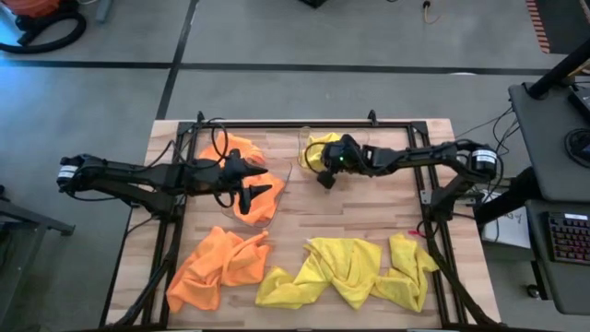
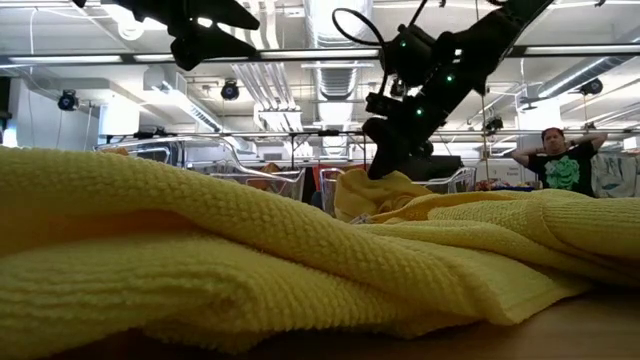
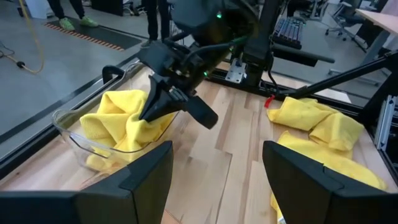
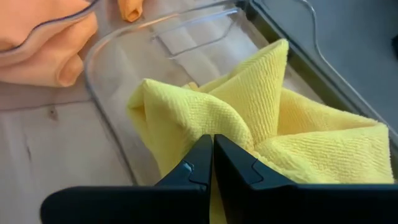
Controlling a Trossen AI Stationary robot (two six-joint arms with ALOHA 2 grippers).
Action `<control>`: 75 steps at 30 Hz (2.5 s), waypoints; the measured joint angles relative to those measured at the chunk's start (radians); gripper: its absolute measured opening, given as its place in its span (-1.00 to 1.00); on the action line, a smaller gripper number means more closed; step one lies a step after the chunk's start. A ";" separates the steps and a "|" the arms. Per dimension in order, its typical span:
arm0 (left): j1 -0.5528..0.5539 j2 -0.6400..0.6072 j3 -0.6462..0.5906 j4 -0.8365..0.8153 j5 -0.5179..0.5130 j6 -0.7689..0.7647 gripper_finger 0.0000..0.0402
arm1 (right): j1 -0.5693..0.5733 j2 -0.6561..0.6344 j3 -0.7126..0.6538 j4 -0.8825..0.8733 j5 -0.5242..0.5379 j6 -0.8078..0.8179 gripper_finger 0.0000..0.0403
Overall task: Sort microfiber towel by color & place in baskets
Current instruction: Put the yellow microfiber towel into the right transparent bin, then put the orange microfiber towel into the left transparent bin
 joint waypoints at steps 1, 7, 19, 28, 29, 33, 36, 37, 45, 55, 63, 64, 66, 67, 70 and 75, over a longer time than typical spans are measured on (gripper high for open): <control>0.000 0.000 0.000 0.000 0.000 0.000 0.15 | -0.011 -0.001 0.000 0.000 -0.017 0.011 -0.94; 0.000 0.000 -0.007 0.000 0.000 0.000 0.15 | -0.079 -0.007 0.000 0.003 -0.159 0.081 -0.94; 0.000 0.001 -0.021 0.004 0.000 0.000 0.15 | -0.120 0.047 0.000 0.002 -0.247 0.112 -0.94; 0.000 0.001 -0.032 0.004 0.000 -0.011 0.15 | -0.121 0.107 0.003 0.012 -0.248 0.115 -0.94; 0.000 0.001 -0.032 0.004 0.000 -0.012 0.15 | -0.122 0.111 0.003 0.014 -0.246 0.114 -0.94; 0.000 0.001 -0.033 0.004 0.000 -0.014 0.15 | -0.122 0.129 0.000 -0.003 -0.247 0.111 -0.94; 0.000 0.001 -0.033 0.004 0.000 -0.015 0.15 | -0.124 0.122 0.001 0.005 -0.246 0.111 -0.94; 0.000 0.001 -0.033 0.004 0.000 -0.015 0.15 | -0.124 0.121 0.001 0.004 -0.243 0.109 -0.94; 0.000 0.001 -0.033 0.004 0.000 -0.020 0.15 | -0.124 0.093 0.001 0.022 -0.239 0.104 -0.94; 0.000 0.001 -0.033 0.003 0.001 -0.023 0.15 | -0.124 0.000 0.000 0.011 -0.238 0.101 -0.94; 0.000 0.001 -0.033 -0.003 0.003 -0.031 0.15 | -0.124 -0.090 0.000 -0.021 -0.237 0.103 -0.94; 0.000 0.001 -0.033 -0.004 0.003 -0.033 0.15 | -0.124 -0.100 0.000 -0.024 -0.237 0.103 -0.94; 0.000 0.001 -0.033 -0.005 0.003 -0.033 0.15 | -0.124 -0.121 0.000 -0.049 -0.237 0.103 -0.94; 0.000 0.001 -0.033 -0.005 0.004 -0.033 0.15 | -0.123 -0.131 0.000 -0.055 -0.237 0.103 -0.94; -0.004 0.001 -0.033 -0.008 0.030 -0.043 0.15 | -0.108 -0.174 0.000 -0.077 -0.236 0.103 -0.94; -0.050 0.001 -0.033 -0.009 0.037 -0.089 0.15 | -0.049 -0.267 0.000 -0.111 -0.236 0.104 -0.94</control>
